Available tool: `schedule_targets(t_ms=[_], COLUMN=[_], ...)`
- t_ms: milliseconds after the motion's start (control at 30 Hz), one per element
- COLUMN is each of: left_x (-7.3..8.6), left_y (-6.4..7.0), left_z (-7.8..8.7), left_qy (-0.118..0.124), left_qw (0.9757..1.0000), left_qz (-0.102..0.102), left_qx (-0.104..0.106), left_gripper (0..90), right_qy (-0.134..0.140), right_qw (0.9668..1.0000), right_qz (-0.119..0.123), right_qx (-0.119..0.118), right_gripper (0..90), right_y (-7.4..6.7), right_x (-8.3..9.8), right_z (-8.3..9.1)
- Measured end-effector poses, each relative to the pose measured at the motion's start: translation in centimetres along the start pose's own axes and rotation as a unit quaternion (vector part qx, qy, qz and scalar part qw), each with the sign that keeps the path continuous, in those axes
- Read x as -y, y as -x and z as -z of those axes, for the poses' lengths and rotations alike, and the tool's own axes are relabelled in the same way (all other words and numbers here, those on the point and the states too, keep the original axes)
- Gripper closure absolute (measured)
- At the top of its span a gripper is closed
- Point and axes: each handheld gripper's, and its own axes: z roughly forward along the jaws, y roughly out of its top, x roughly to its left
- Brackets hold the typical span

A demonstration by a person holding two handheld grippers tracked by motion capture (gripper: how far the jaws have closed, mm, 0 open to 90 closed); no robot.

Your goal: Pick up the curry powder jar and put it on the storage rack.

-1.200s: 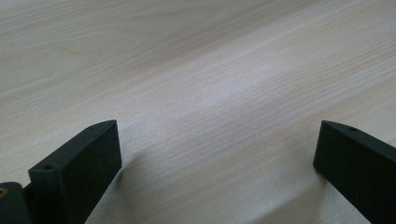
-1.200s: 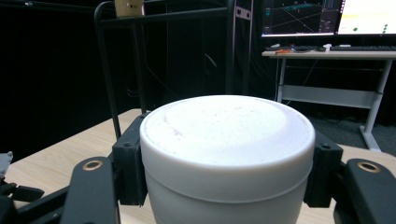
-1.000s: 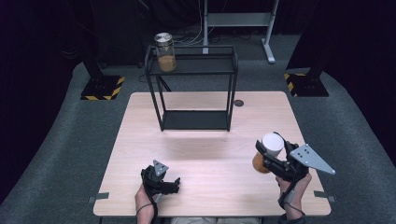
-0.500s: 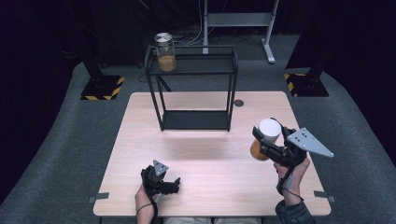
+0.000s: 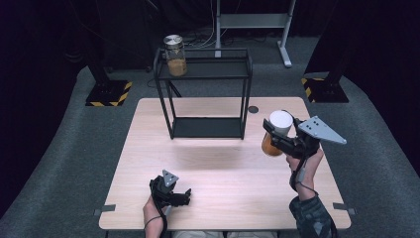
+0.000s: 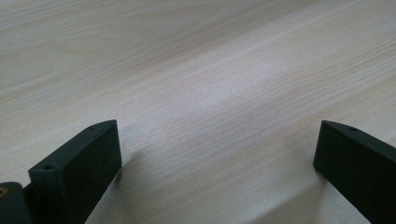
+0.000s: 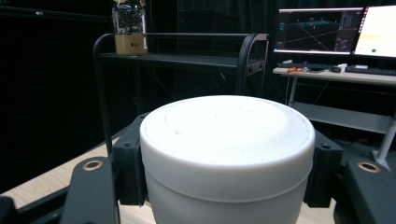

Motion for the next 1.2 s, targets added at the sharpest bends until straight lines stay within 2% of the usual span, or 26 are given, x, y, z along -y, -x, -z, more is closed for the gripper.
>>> schedule_targets(t_ms=[800, 1200], left_x=[0.0, 0.1], left_y=[0.1, 0.2], left_z=[0.0, 0.1], left_qy=[0.001, 0.002], left_qw=[1.0, 1.0], left_qz=[-0.004, -0.006], left_qx=[-0.001, -0.003], left_gripper=[0.3, 0.3], right_qy=[-0.016, -0.01], right_qw=[0.9995, 0.9999], right_qz=[-0.017, -0.003], right_qx=[0.021, 0.012], right_gripper=[33.0, 33.0], right_y=[1.8, 1.1], right_x=[-3.3, -5.5], right_z=[-5.5, -7.2])
